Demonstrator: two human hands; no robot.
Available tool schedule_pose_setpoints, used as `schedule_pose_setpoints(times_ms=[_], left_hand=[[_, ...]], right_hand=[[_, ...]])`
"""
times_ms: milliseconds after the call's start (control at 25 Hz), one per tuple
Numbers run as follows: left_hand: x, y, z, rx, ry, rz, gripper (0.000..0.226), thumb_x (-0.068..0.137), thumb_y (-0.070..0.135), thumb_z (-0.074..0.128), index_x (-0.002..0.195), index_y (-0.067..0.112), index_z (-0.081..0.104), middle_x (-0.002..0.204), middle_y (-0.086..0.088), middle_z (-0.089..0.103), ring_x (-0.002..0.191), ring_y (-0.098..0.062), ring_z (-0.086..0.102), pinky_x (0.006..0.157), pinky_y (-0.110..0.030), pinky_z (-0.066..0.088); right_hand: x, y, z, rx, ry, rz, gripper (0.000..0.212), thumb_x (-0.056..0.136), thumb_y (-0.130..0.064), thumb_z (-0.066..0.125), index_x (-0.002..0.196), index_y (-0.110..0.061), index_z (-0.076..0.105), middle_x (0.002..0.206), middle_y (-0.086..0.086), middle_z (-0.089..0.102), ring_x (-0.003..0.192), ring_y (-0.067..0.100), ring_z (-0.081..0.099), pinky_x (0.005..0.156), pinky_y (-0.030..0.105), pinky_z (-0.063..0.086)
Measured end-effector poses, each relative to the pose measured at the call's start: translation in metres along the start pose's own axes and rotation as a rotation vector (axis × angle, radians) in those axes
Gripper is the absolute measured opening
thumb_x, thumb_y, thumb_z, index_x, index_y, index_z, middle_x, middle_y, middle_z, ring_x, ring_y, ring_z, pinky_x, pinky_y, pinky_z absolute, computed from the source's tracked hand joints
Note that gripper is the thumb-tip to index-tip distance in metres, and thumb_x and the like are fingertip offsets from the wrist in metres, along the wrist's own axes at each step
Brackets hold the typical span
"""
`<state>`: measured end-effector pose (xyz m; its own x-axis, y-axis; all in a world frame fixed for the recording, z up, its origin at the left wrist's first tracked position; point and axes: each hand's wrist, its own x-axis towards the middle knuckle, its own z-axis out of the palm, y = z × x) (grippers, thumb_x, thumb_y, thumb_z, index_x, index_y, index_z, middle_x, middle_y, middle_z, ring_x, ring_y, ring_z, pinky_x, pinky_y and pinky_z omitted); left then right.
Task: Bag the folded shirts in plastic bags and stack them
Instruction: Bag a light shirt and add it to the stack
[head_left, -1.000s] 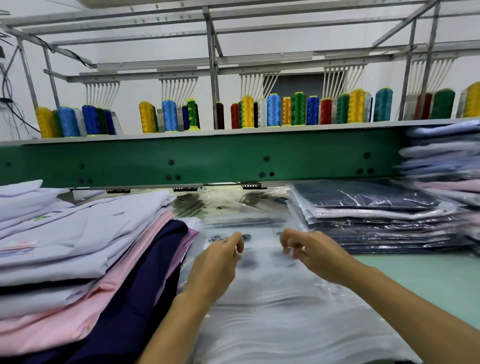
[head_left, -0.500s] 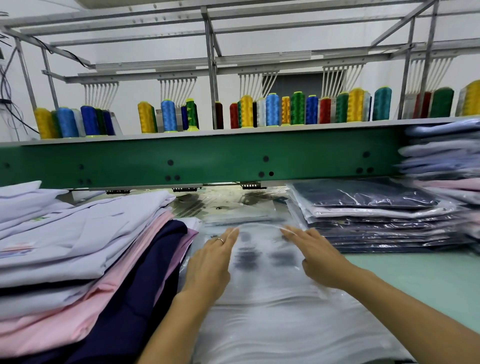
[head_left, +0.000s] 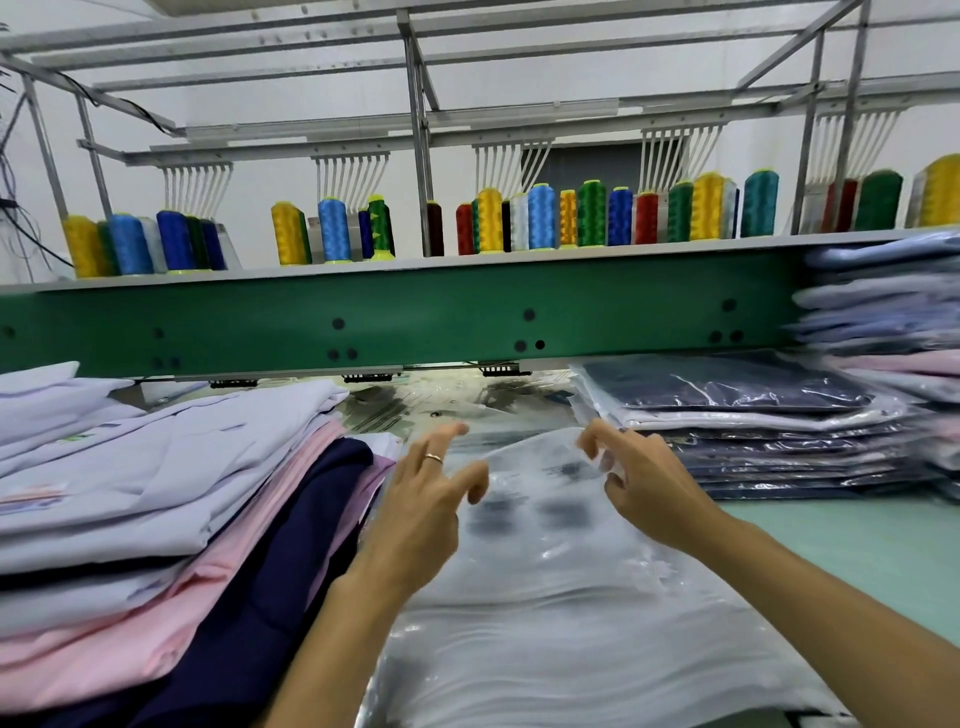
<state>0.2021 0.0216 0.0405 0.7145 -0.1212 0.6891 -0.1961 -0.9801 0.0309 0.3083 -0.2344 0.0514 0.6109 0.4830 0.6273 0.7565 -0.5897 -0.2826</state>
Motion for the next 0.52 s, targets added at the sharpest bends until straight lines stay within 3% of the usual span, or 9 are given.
schedule_pose_setpoints(times_ms=[80,160,280,360,520], left_hand=[[-0.001,0.003,0.007,-0.152,-0.104,-0.031,0.054,0.079,-0.013,0.044,0.103,0.034,0.033,0.143,0.004,0.038,0.109,-0.022,0.056,0.071,-0.039,0.053],[-0.005,0.002,0.013,-0.270,-0.240,-0.124,0.060,0.085,-0.008,0.040,0.118,0.040,0.029,0.129,0.009,0.052,0.100,-0.019,0.063,0.074,-0.045,0.055],[-0.013,-0.012,0.023,-0.128,-0.567,-0.183,0.081,0.084,-0.009,0.035,0.141,0.048,0.027,0.135,0.011,0.055,0.110,-0.020,0.060,0.083,-0.038,0.053],[-0.016,-0.019,0.028,-0.064,-0.685,-0.232,0.070,0.091,-0.002,0.035,0.144,0.043,0.035,0.142,0.003,0.052,0.123,-0.024,0.052,0.097,-0.037,0.045],[-0.018,-0.025,0.026,-0.035,-0.686,-0.402,0.062,0.091,0.003,0.036,0.141,0.040,0.042,0.146,-0.003,0.047,0.126,-0.028,0.051,0.098,-0.037,0.041]], right_hand=[[0.000,0.001,0.003,0.000,-0.072,0.010,0.098,0.079,0.016,0.053,0.135,-0.061,0.032,0.097,-0.010,0.066,0.060,0.011,0.051,0.054,0.031,0.044],[-0.002,0.002,0.008,-0.176,-0.217,-0.003,0.108,0.079,0.015,0.048,0.150,-0.061,0.019,0.122,-0.017,0.063,0.081,0.008,0.050,0.065,0.026,0.042],[-0.006,0.011,0.018,-0.404,-0.487,-0.031,0.094,0.078,0.012,0.038,0.150,-0.048,0.039,0.146,-0.009,0.053,0.126,0.019,0.045,0.093,0.034,0.040],[-0.008,0.014,0.018,-0.395,-0.641,0.051,0.087,0.083,0.008,0.035,0.151,-0.046,0.038,0.142,0.002,0.055,0.128,0.031,0.050,0.098,0.041,0.045],[-0.005,0.018,0.020,-0.389,-0.701,0.131,0.049,0.095,-0.012,0.038,0.137,-0.033,0.055,0.133,0.006,0.059,0.119,0.030,0.055,0.092,0.040,0.047]])
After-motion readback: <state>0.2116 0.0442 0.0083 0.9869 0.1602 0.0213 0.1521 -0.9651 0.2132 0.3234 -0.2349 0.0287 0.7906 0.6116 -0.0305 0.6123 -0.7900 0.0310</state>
